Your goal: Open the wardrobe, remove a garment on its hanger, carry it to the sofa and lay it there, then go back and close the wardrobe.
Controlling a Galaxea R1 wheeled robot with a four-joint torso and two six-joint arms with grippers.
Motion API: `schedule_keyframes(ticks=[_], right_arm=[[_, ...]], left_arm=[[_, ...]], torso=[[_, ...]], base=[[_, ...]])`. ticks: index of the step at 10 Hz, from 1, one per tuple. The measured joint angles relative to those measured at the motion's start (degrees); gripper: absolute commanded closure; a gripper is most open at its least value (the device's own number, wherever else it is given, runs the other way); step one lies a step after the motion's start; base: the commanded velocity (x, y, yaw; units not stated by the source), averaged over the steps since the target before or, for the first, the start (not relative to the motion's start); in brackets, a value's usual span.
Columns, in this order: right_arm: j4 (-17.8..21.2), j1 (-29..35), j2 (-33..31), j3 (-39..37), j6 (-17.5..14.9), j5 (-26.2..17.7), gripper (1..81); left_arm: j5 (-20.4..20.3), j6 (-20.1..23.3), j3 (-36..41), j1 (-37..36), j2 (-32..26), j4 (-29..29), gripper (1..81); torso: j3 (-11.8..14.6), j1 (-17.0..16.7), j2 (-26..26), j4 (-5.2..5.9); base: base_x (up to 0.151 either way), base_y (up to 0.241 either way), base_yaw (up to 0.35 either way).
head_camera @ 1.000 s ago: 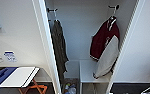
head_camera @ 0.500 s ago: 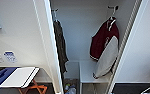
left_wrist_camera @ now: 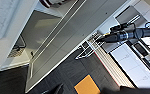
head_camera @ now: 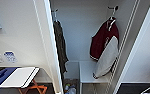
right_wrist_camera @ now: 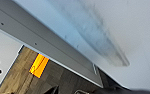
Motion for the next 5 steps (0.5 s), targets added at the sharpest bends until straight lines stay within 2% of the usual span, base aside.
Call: schedule_keyframes(ticks=[5], right_arm=[[0.20, -1.54, -0.43, -5.10, 0.33, 0.57, 1.0]], left_arm=[[-2.12, -0.06, -10.95, 4.44, 3.83, 0.10, 1.0]], torso=[[0.02, -0.09, -0.05, 0.00]], base=[[0.000, 0.000, 0.000]])
